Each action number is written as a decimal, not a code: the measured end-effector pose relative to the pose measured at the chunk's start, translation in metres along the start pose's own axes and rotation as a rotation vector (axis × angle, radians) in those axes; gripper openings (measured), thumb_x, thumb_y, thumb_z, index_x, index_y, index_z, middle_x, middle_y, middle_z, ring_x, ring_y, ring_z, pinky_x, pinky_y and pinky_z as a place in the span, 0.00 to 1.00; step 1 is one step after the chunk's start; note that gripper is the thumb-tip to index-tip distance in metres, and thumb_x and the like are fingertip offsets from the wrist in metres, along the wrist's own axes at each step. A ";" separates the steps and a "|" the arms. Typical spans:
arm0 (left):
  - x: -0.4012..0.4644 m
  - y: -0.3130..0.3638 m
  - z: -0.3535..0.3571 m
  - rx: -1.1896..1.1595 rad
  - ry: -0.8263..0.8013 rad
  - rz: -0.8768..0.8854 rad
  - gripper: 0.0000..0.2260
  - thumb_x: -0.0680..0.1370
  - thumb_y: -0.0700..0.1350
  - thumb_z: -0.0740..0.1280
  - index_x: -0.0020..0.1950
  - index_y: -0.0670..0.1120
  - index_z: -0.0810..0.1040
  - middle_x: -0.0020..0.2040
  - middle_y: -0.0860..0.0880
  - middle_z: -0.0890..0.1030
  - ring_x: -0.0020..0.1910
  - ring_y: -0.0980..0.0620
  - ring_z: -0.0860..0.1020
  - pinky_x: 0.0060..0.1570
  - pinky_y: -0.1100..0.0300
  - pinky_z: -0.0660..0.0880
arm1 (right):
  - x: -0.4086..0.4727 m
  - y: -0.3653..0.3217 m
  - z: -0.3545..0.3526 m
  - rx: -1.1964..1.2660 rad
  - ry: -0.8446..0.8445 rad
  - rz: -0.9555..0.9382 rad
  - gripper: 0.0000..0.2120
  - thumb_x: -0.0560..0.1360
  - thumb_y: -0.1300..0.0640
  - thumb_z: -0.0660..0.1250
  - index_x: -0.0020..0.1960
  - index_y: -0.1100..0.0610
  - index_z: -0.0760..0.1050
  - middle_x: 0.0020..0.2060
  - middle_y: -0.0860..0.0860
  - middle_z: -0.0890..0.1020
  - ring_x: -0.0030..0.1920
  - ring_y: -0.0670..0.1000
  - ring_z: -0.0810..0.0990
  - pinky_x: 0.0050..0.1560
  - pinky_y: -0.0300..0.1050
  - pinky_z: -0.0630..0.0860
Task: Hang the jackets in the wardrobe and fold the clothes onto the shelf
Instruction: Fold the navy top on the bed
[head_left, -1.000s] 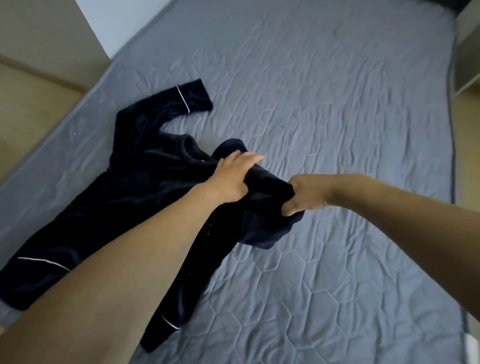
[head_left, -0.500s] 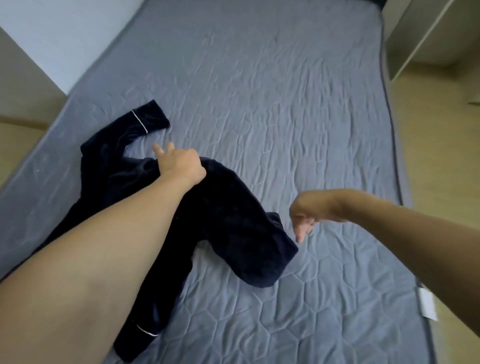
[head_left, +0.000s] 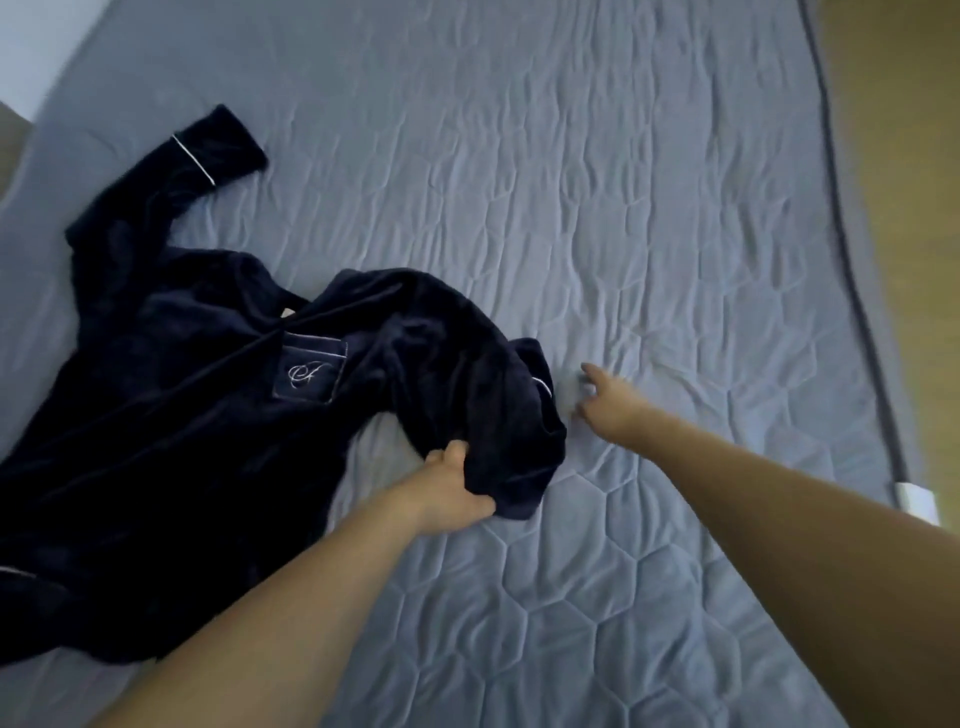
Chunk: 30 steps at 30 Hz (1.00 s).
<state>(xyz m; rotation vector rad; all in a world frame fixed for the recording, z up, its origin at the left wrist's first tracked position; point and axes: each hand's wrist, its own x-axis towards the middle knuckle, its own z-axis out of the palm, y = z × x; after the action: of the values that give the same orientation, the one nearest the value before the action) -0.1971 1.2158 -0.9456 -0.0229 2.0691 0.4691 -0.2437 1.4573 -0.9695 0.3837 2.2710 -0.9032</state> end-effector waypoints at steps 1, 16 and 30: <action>0.004 -0.003 0.008 -0.051 0.034 0.006 0.36 0.73 0.59 0.67 0.76 0.54 0.54 0.72 0.49 0.61 0.67 0.48 0.69 0.61 0.58 0.67 | 0.014 -0.007 0.008 0.039 0.014 -0.003 0.29 0.78 0.59 0.60 0.78 0.56 0.56 0.75 0.55 0.62 0.73 0.59 0.63 0.73 0.52 0.59; 0.001 0.033 0.026 -0.397 0.473 0.125 0.05 0.77 0.43 0.63 0.52 0.48 0.74 0.48 0.48 0.81 0.50 0.46 0.79 0.53 0.52 0.76 | -0.055 0.022 -0.049 0.471 0.281 0.010 0.04 0.73 0.58 0.66 0.40 0.55 0.72 0.32 0.49 0.74 0.35 0.50 0.73 0.37 0.43 0.67; 0.054 0.162 0.006 0.216 0.768 0.128 0.17 0.80 0.42 0.55 0.68 0.48 0.69 0.70 0.46 0.69 0.67 0.42 0.66 0.59 0.43 0.71 | -0.106 0.178 -0.063 1.011 0.143 0.366 0.18 0.74 0.45 0.69 0.59 0.53 0.75 0.49 0.50 0.80 0.44 0.50 0.79 0.44 0.46 0.76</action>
<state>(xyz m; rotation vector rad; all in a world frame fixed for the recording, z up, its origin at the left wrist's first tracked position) -0.2530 1.3770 -0.9417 0.0688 2.8816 0.3350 -0.1091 1.6257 -0.9539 1.2718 1.5938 -1.7938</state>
